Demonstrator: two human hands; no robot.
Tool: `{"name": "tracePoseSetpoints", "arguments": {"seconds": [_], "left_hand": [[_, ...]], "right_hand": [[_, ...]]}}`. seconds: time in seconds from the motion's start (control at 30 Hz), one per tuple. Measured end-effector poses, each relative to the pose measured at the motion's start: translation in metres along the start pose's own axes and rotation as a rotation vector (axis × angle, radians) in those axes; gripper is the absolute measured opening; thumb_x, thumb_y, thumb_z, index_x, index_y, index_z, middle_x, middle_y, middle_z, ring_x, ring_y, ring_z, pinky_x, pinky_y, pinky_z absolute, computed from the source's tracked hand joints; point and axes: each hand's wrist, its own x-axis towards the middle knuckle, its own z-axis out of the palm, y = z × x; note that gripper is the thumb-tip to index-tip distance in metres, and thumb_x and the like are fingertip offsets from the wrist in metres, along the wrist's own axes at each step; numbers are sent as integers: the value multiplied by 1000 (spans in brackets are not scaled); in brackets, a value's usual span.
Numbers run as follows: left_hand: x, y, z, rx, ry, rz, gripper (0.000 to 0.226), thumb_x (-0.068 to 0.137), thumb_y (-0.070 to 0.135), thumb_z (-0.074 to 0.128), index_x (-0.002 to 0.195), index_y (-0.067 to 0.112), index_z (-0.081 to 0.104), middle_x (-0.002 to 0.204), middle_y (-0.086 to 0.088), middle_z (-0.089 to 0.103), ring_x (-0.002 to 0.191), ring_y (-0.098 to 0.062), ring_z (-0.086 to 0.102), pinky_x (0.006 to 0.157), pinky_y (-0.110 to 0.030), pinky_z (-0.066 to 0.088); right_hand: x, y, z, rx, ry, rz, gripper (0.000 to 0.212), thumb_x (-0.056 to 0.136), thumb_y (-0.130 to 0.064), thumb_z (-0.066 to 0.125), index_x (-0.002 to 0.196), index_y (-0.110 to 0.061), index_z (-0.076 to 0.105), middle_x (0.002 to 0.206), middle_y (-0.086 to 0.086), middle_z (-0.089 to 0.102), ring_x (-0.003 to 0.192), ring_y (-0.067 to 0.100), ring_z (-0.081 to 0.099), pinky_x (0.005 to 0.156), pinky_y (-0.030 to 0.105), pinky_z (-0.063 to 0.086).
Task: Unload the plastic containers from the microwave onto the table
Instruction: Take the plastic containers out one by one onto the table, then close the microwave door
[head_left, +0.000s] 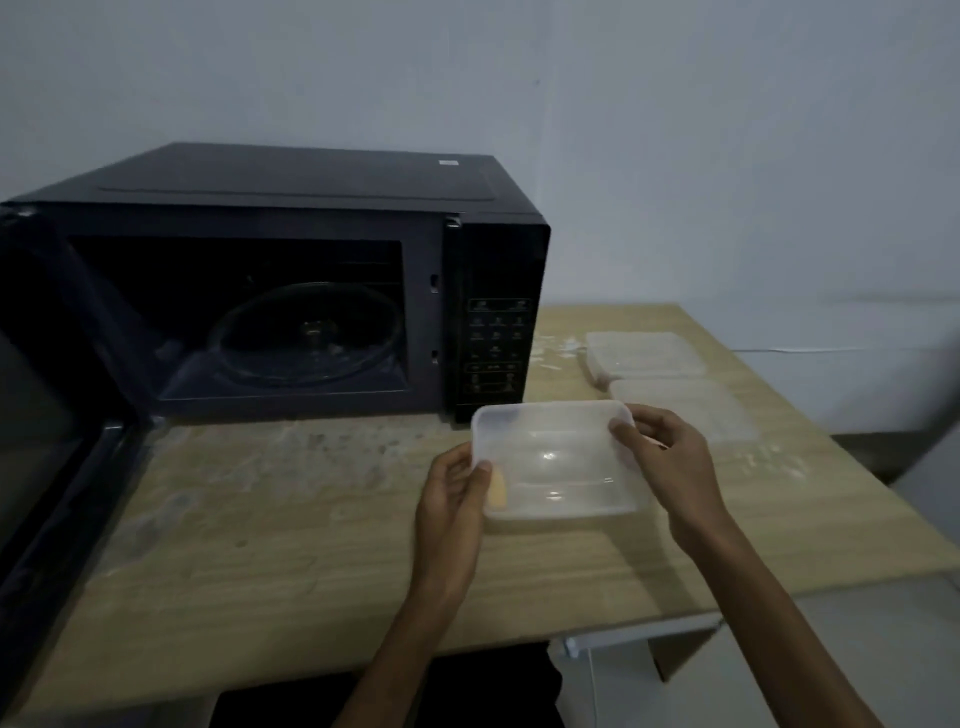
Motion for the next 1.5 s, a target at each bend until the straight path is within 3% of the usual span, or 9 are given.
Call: {"name": "tracePoseSetpoints", "arguments": {"seconds": [0.17, 0.27, 0.33, 0.47, 0.7, 0.9, 1.1, 1.3, 1.5], "left_hand": [[-17, -8, 51, 89, -157, -49, 27, 95, 22, 61, 122, 21, 59, 114, 9, 68, 97, 6, 62, 76, -8, 50], [-20, -10, 75, 120, -229, -87, 28, 96, 23, 60, 124, 20, 58, 115, 11, 65, 95, 9, 59, 73, -6, 49], [-19, -12, 85, 123, -271, -136, 25, 95, 23, 60, 121, 22, 58, 112, 12, 64, 97, 3, 62, 81, -14, 52], [-15, -18, 109, 153, -347, -211, 21, 93, 25, 63, 114, 25, 61, 112, 10, 67, 107, -15, 67, 96, -41, 55], [-8, -26, 137, 178, -426, -264, 39, 76, 42, 65, 112, 26, 63, 119, 3, 67, 109, -19, 68, 98, -45, 54], [-7, -33, 149, 120, -436, -319, 28, 92, 19, 65, 118, 10, 60, 122, -11, 65, 106, -26, 69, 92, -46, 58], [-7, -33, 149, 125, -437, -308, 28, 93, 20, 64, 120, 12, 59, 119, -7, 66, 100, -19, 70, 85, -32, 59], [6, -12, 123, 132, -390, -296, 26, 94, 20, 63, 119, 15, 59, 108, -6, 66, 87, -16, 66, 79, -29, 57], [42, 29, 71, 164, -235, -171, 25, 94, 23, 63, 118, 16, 63, 102, -3, 70, 86, -16, 66, 77, -31, 53]], "right_hand": [[8, 10, -47, -124, 90, 7, 48, 81, -25, 78, 126, -17, 66, 118, -3, 68, 105, 14, 62, 74, 22, 47], [16, 15, -74, -193, 126, 16, 54, 79, -25, 80, 130, -16, 63, 127, 0, 65, 113, 16, 59, 90, 33, 51], [20, 21, -87, -228, 126, 22, 57, 78, -24, 80, 131, -14, 63, 129, 3, 65, 117, 18, 59, 98, 39, 50], [28, 34, -115, -246, 155, 50, 56, 76, -24, 82, 128, -12, 65, 126, 6, 67, 115, 21, 61, 98, 41, 51], [43, 58, -144, -224, 167, 147, 62, 73, -29, 83, 129, -11, 64, 127, 7, 67, 112, 23, 63, 99, 44, 51], [49, 61, -151, -223, 171, 167, 59, 75, -24, 82, 129, -10, 64, 127, 6, 67, 107, 18, 61, 95, 34, 48], [46, 60, -152, -269, 157, 155, 59, 77, -30, 81, 130, -12, 64, 128, 5, 66, 112, 19, 61, 97, 34, 49], [46, 32, -153, -378, 279, 19, 50, 86, -43, 70, 128, -16, 63, 125, 5, 67, 101, 15, 59, 86, 30, 45], [41, -20, -110, -294, 220, -210, 36, 91, -31, 66, 125, -19, 65, 122, -2, 67, 108, 15, 63, 89, 29, 48]]}}
